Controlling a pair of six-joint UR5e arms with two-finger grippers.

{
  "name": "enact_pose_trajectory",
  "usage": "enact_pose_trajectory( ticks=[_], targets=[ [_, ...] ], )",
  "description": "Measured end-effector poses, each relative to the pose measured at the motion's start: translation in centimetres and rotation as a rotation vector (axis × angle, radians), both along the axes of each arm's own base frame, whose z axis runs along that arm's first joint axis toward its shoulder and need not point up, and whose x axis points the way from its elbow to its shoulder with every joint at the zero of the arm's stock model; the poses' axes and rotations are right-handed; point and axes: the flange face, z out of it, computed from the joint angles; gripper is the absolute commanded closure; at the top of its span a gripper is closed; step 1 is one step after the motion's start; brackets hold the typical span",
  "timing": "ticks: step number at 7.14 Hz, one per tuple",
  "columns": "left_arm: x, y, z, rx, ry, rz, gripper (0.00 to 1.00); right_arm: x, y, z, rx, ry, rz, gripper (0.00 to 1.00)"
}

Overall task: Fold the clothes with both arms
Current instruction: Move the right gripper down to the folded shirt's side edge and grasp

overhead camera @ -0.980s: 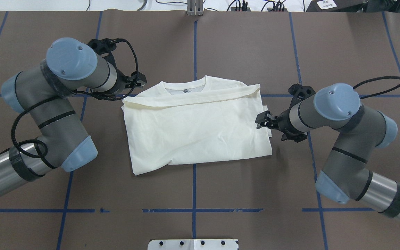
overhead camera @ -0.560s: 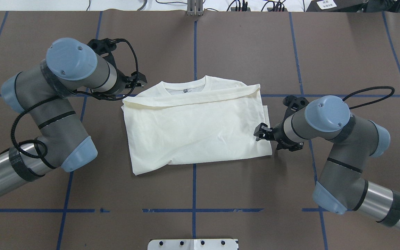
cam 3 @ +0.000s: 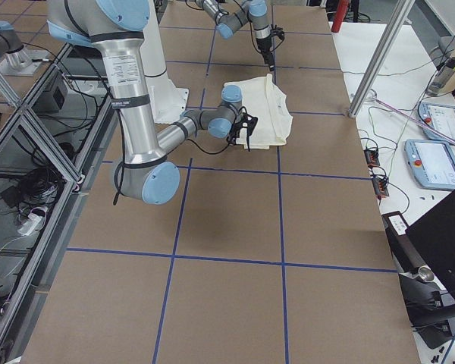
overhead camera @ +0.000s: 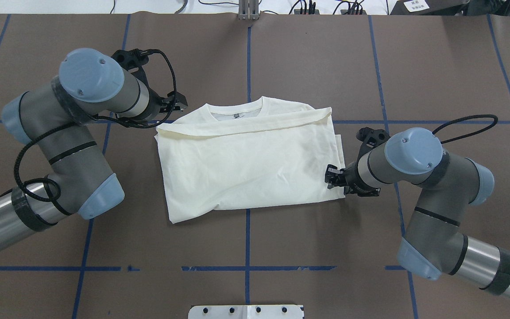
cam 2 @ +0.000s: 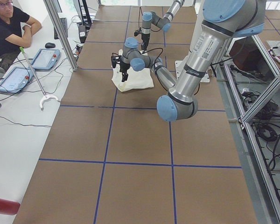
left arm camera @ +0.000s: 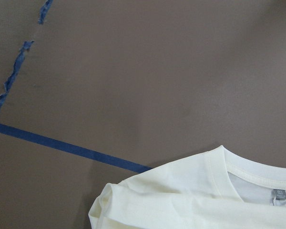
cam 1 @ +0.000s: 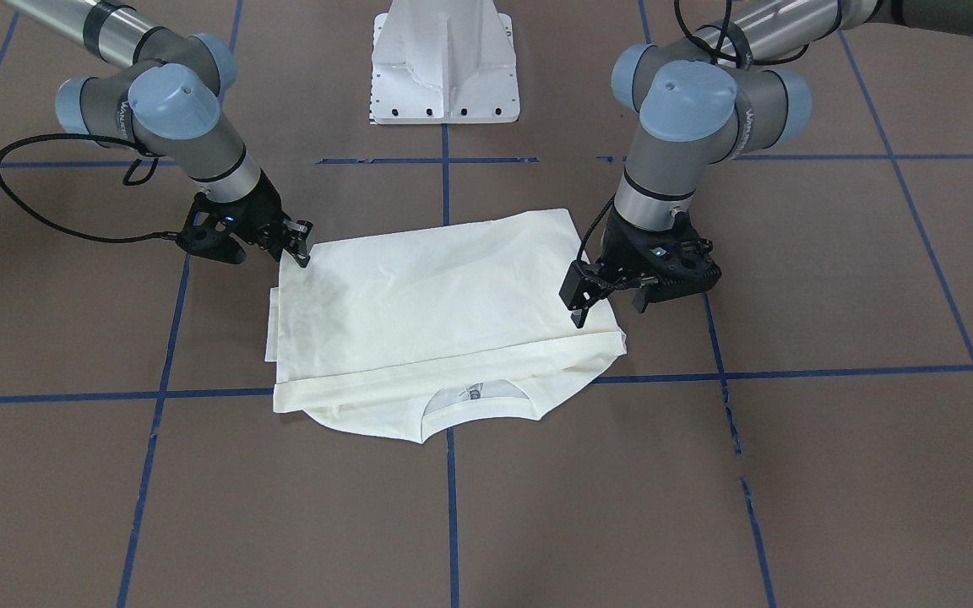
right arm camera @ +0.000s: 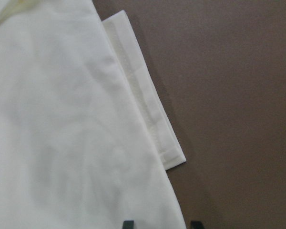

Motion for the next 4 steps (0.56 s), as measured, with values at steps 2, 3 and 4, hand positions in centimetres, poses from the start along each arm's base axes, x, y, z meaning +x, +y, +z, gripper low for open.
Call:
enact_pose_trajectory(
  ticks=[2, 3, 4],
  targets=[
    [0.06, -0.01, 0.11, -0.002, -0.002, 0.001, 0.00, 0.14, 0.18, -0.19, 0.002, -0.005, -0.003, 1.00],
    [0.13, -0.02, 0.21, -0.003, -0.003, 0.001, 0.00, 0.16, 0.30, -0.08, 0.001, -0.004, -0.006, 1.00],
    [0.19, -0.04, 0.30, -0.004, -0.004, 0.002, 0.00, 0.22, 0.54, 0.00, 0.000, -0.003, -0.009, 1.00]
  ],
)
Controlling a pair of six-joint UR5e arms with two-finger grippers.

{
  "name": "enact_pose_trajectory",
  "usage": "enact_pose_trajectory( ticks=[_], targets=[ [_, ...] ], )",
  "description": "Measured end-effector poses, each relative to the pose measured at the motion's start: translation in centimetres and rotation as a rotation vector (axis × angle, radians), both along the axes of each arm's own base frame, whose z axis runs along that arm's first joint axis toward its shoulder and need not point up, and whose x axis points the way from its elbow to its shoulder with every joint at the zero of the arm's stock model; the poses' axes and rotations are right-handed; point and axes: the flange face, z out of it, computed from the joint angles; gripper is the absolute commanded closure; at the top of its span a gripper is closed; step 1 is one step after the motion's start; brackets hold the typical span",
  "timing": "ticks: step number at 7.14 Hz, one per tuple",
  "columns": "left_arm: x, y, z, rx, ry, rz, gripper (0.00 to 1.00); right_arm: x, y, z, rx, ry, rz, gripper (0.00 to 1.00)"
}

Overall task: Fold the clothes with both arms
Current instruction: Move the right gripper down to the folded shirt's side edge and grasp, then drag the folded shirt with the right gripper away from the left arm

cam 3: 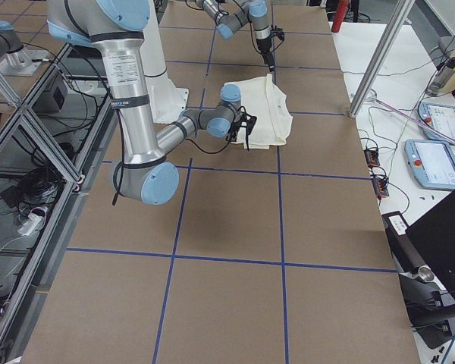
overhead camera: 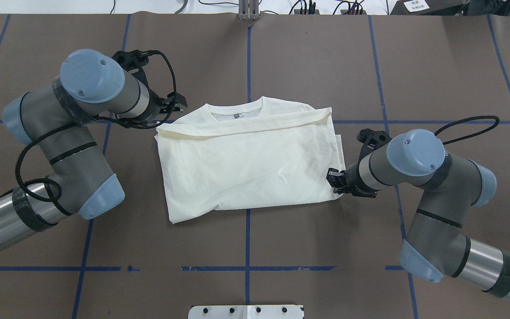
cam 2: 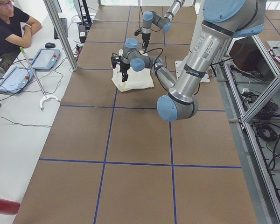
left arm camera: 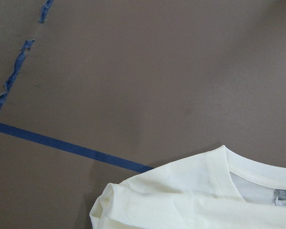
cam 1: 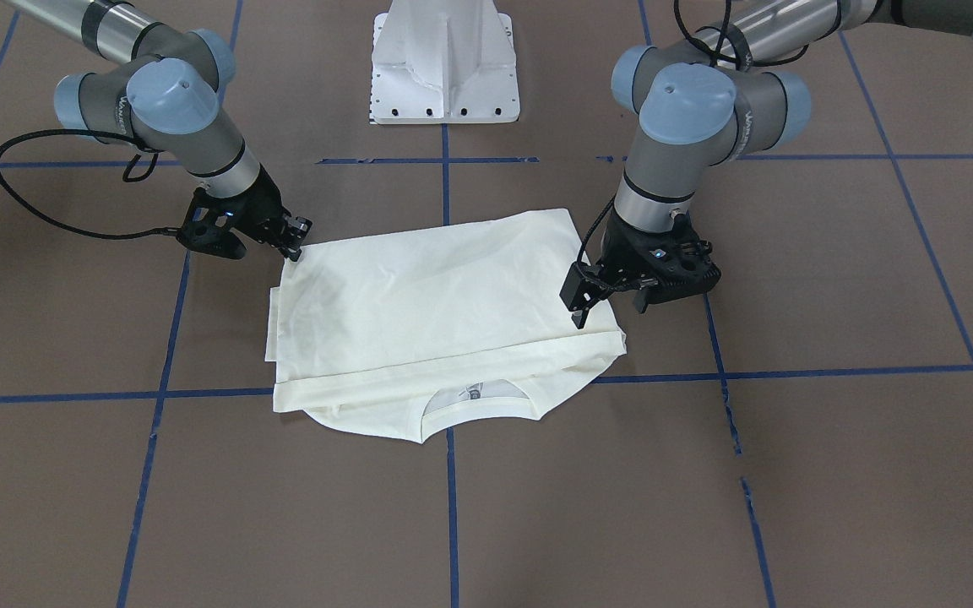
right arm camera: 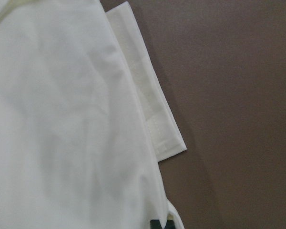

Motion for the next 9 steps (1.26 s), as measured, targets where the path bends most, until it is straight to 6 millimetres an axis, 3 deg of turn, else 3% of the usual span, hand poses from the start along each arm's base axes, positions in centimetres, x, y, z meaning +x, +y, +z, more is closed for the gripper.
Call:
enact_pose_trajectory(
  ticks=[1, 2, 4, 6, 7, 9],
  targets=[
    [0.0, 0.0, 0.0, 0.000, 0.000, 0.000, 0.00, 0.5, 0.9, 0.0, 0.001, -0.004, -0.011, 1.00],
    [0.0, 0.0, -0.1, 0.002, 0.001, 0.000, 0.00, 2.3, 3.3, 0.2, 0.003, -0.009, -0.033, 1.00],
    [-0.1, 0.1, -0.4, 0.005, 0.004, -0.003, 0.00, 6.9, 10.7, 1.2, -0.005, 0.001, -0.123, 1.00],
    [-0.1, 0.2, -0.3, 0.006, 0.004, -0.004, 0.00, 7.7, 17.3, 3.1, -0.042, 0.048, -0.245, 0.98],
    [0.0, 0.2, -0.4, 0.006, 0.004, -0.003, 0.00, 7.5, 19.8, 4.0, -0.069, 0.070, -0.300, 0.02],
    [0.1, 0.4, -0.7, 0.004, 0.013, 0.002, 0.00, 7.6, 22.0, 4.2, -0.101, 0.075, -0.350, 0.00]
  ],
)
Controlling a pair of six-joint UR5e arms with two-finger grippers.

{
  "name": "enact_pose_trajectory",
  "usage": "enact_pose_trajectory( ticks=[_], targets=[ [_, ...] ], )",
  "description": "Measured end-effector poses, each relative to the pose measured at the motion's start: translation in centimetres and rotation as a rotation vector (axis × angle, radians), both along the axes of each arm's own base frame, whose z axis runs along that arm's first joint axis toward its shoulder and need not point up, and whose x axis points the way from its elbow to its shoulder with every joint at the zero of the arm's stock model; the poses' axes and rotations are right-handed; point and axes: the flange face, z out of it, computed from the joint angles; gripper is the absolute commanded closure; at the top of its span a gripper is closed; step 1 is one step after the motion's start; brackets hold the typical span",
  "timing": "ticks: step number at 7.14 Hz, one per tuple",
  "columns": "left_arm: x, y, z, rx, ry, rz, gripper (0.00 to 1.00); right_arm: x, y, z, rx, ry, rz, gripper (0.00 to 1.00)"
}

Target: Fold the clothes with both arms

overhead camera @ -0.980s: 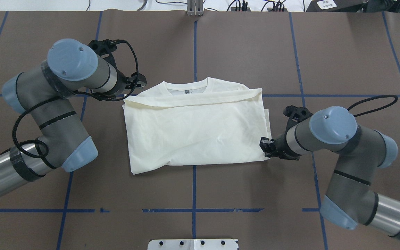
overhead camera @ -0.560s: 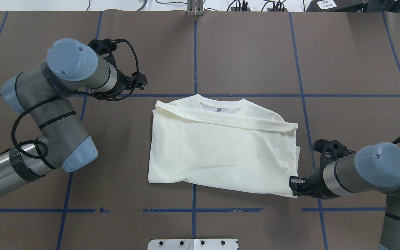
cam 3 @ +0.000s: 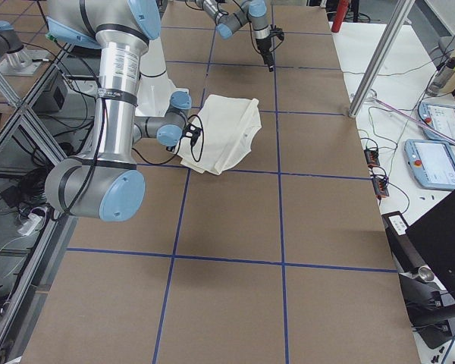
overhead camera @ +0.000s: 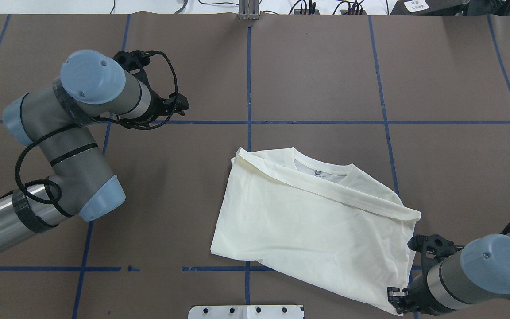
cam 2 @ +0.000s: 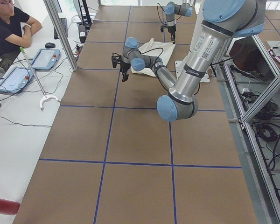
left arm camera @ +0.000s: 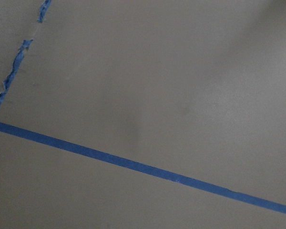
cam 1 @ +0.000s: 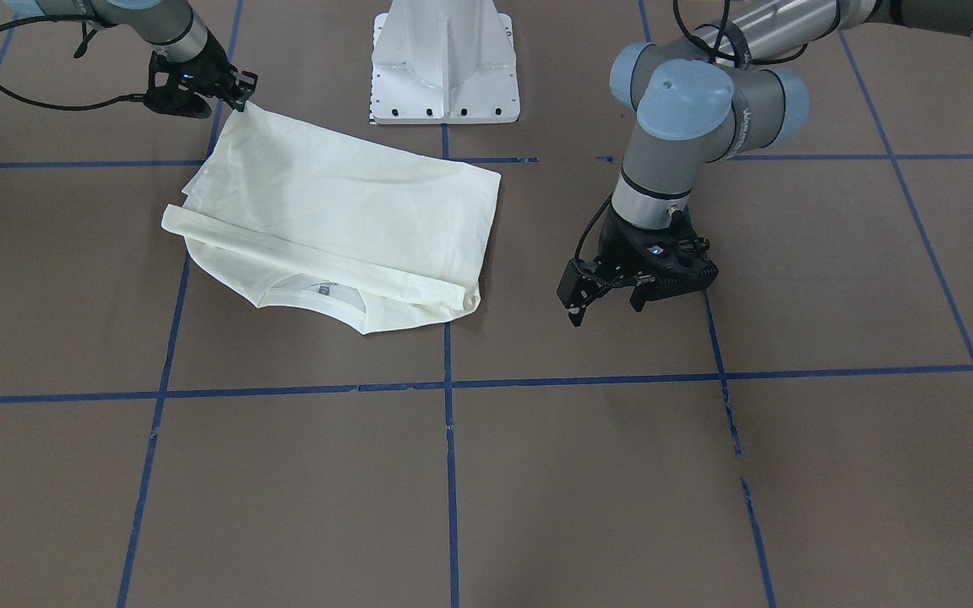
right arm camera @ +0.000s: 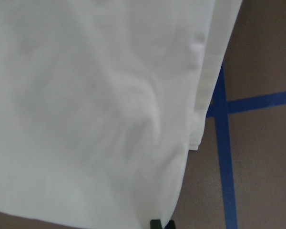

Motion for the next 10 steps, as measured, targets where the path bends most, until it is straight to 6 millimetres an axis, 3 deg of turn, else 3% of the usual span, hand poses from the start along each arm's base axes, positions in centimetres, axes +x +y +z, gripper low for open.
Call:
enact_pose_trajectory(
  ticks=[1, 2, 4, 5, 6, 7, 10],
  targets=[
    [0.1, 0.5, -0.5, -0.009, 0.017, 0.010, 0.00, 0.2, -0.4, -0.7, -0.001, -0.015, 0.017, 0.00],
    [0.7, 1.8, -1.2, -0.032, 0.048, 0.026, 0.01, 0.8, -2.2, -1.6, 0.004, -0.036, 0.065, 0.00],
    [4.0, 6.5, -2.2, -0.130, 0.104, 0.043, 0.05, 2.5, -7.7, -4.2, 0.023, -0.097, 0.201, 0.00],
    [6.1, 9.5, -2.2, -0.206, 0.122, 0.042, 0.17, 3.4, -10.1, -5.5, 0.037, -0.127, 0.260, 0.00],
    [8.0, 12.8, -2.0, -0.287, 0.133, 0.040, 0.38, 4.1, -11.8, -6.4, 0.050, -0.145, 0.302, 0.00],
    [9.8, 15.8, -2.0, -0.355, 0.137, 0.040, 0.50, 4.5, -12.9, -6.9, 0.059, -0.154, 0.327, 0.00],
    [12.8, 21.3, -2.0, -0.463, 0.137, 0.027, 0.58, 4.3, -14.0, -7.0, 0.065, -0.157, 0.345, 0.00]
  ],
)
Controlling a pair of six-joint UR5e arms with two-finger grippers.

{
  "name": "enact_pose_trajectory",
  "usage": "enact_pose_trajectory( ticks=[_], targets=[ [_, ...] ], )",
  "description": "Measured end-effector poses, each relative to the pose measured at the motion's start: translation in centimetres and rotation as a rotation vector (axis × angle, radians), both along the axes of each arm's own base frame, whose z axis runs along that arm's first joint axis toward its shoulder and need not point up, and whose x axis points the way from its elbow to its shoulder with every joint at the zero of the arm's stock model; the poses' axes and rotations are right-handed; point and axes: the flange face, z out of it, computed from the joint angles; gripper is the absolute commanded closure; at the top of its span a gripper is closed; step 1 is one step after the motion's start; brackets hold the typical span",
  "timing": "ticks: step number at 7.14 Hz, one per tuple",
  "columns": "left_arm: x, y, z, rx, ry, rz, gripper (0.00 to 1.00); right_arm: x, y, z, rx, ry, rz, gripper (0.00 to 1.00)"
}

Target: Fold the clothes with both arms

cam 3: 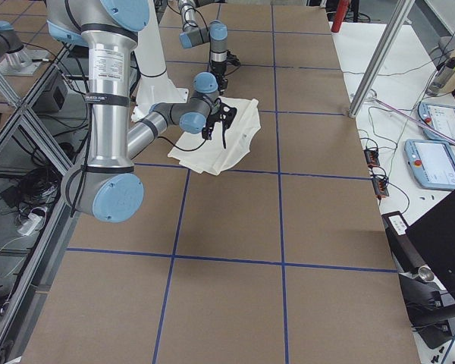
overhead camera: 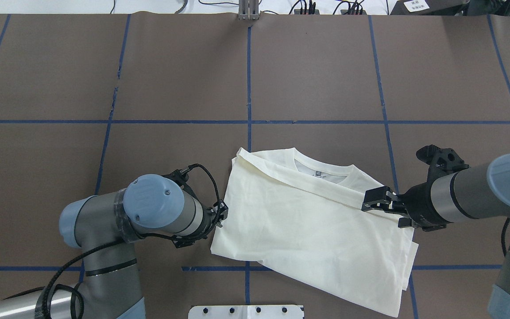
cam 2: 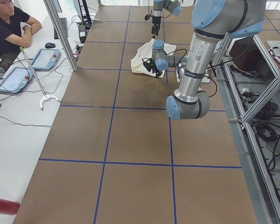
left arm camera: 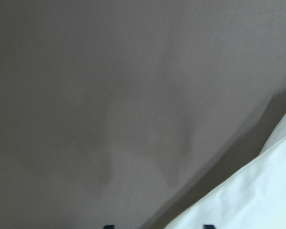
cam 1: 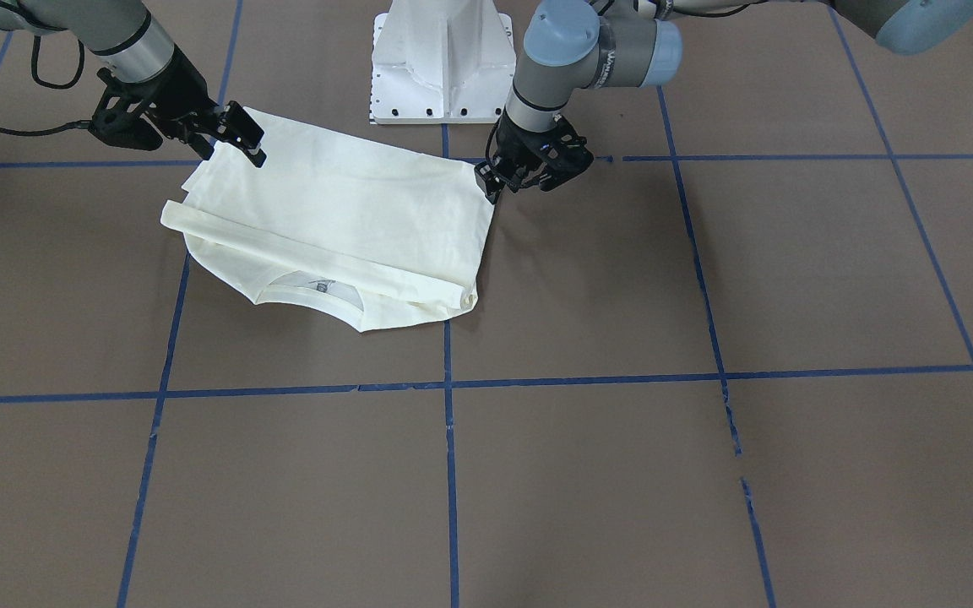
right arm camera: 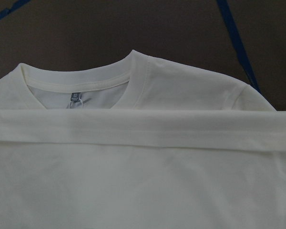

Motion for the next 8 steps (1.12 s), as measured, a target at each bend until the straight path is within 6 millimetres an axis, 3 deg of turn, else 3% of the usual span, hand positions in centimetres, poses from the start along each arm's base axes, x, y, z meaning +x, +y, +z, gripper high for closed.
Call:
enact_pose_trajectory(
  ticks=[3, 8],
  targets=[
    [0.6, 2.2, 0.0, -0.027, 0.002, 0.012, 0.54, -0.6, -0.5, -0.2, 0.003, -0.003, 0.004, 0.00],
    [0.9, 2.9, 0.4, -0.032, -0.004, 0.022, 0.53, -0.7, -0.7, 0.0, 0.002, 0.002, 0.009, 0.00]
  ],
)
